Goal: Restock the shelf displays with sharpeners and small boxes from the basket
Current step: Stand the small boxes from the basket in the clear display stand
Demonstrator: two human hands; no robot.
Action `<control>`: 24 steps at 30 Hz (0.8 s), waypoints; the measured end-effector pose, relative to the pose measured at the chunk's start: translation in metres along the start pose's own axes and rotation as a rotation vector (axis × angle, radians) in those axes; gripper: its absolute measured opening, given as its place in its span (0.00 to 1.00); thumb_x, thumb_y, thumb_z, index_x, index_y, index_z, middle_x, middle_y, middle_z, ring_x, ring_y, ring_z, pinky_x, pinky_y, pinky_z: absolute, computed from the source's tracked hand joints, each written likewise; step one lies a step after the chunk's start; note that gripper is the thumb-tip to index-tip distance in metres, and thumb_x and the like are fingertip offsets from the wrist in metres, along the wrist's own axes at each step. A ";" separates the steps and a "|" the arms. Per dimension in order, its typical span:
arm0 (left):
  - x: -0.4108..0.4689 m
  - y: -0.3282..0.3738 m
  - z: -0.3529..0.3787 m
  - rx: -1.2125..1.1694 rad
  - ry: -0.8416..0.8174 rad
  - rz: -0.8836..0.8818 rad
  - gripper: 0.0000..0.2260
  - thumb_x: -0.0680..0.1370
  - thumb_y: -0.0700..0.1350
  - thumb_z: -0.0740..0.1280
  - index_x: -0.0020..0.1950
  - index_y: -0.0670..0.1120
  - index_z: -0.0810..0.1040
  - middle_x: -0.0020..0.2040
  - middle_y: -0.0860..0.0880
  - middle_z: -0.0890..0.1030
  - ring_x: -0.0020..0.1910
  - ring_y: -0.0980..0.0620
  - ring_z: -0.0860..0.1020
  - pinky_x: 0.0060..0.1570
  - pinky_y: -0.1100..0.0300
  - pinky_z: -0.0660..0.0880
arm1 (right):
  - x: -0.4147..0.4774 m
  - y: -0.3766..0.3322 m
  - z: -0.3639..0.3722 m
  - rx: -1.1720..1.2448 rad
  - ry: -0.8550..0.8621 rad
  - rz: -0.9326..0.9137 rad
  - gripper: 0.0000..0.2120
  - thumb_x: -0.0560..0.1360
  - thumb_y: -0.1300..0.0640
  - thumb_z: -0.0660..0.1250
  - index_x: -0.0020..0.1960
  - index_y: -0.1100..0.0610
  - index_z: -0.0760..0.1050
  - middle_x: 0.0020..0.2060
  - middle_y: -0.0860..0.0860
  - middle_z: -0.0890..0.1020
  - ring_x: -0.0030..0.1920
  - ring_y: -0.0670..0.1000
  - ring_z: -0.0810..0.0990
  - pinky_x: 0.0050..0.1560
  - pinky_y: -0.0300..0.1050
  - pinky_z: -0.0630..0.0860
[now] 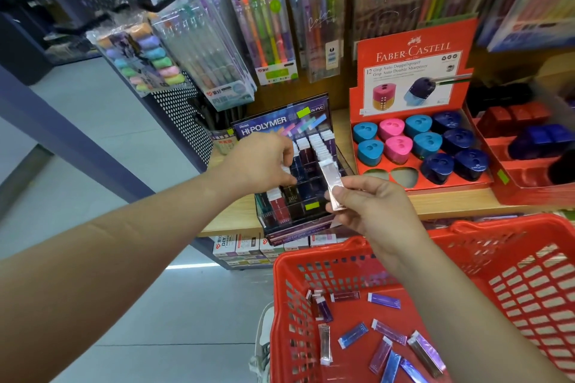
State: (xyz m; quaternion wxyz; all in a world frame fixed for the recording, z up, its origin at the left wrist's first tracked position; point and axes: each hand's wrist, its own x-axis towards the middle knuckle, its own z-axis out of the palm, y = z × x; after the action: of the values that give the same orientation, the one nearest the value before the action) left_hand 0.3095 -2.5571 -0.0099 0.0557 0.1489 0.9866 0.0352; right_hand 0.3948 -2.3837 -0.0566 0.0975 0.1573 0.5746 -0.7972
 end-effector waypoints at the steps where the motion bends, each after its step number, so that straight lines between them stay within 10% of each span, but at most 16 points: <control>1: 0.002 0.001 0.000 0.028 0.010 0.010 0.12 0.69 0.54 0.76 0.44 0.50 0.77 0.40 0.54 0.77 0.42 0.52 0.76 0.40 0.58 0.72 | -0.001 -0.001 0.000 0.005 -0.009 -0.001 0.05 0.74 0.63 0.71 0.49 0.56 0.78 0.38 0.54 0.86 0.41 0.54 0.83 0.33 0.39 0.76; 7: -0.002 -0.004 -0.011 -0.018 0.048 0.039 0.07 0.74 0.50 0.72 0.46 0.48 0.82 0.41 0.52 0.83 0.42 0.53 0.80 0.46 0.59 0.75 | -0.003 0.000 0.001 -0.011 -0.028 0.012 0.07 0.74 0.63 0.71 0.51 0.56 0.78 0.41 0.54 0.87 0.40 0.51 0.84 0.28 0.35 0.72; 13: -0.012 0.003 -0.051 -0.674 -0.033 -0.065 0.02 0.71 0.42 0.74 0.43 0.45 0.84 0.37 0.48 0.85 0.37 0.54 0.83 0.41 0.64 0.80 | -0.003 -0.001 -0.001 0.029 -0.003 -0.023 0.07 0.72 0.62 0.73 0.49 0.56 0.78 0.40 0.54 0.87 0.41 0.58 0.78 0.28 0.36 0.72; 24: -0.012 0.004 -0.042 -0.773 -0.043 -0.060 0.04 0.71 0.40 0.74 0.44 0.41 0.84 0.36 0.46 0.84 0.34 0.54 0.81 0.39 0.64 0.80 | -0.008 -0.004 0.009 0.075 -0.067 -0.014 0.09 0.73 0.64 0.72 0.51 0.57 0.78 0.39 0.54 0.86 0.34 0.47 0.82 0.30 0.36 0.72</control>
State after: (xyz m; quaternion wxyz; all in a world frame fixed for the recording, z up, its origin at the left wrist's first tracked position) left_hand 0.3171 -2.5591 0.0332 0.1294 0.0886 0.9032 0.3995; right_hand 0.3993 -2.3912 -0.0473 0.1051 0.1299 0.5418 -0.8237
